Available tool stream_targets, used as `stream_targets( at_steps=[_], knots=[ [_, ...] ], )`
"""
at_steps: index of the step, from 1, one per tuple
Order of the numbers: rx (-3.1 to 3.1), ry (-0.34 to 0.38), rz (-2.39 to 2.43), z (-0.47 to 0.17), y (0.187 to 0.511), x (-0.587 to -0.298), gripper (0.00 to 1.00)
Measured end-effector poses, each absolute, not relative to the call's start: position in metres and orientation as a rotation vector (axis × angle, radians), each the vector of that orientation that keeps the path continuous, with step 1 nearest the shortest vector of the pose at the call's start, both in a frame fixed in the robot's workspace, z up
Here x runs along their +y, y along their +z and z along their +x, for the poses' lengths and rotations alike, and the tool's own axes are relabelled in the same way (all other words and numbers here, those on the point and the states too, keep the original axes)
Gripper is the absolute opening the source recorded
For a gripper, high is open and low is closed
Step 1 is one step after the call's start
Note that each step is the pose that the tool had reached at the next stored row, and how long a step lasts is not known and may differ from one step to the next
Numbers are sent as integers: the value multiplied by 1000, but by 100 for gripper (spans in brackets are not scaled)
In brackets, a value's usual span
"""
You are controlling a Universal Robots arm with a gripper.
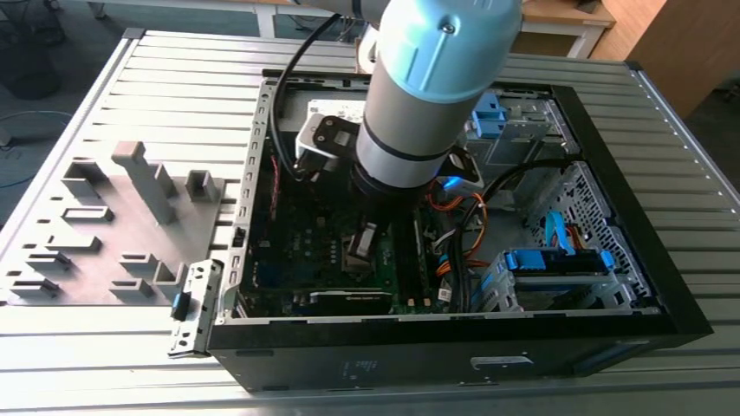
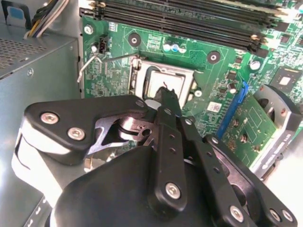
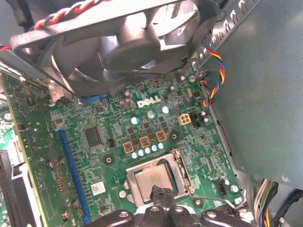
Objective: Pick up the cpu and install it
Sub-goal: 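Install the first cpu locking lever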
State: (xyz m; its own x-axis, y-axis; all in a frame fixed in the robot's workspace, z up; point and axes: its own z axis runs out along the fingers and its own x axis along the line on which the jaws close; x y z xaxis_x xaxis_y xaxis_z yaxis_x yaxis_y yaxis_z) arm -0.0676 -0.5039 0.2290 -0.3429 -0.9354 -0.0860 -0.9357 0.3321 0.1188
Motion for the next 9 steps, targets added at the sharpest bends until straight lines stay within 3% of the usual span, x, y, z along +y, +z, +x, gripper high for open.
stream_targets(
  at_steps=[9],
  knots=[
    [2562,231,-1799,-68,229,-504,11]
  ],
)
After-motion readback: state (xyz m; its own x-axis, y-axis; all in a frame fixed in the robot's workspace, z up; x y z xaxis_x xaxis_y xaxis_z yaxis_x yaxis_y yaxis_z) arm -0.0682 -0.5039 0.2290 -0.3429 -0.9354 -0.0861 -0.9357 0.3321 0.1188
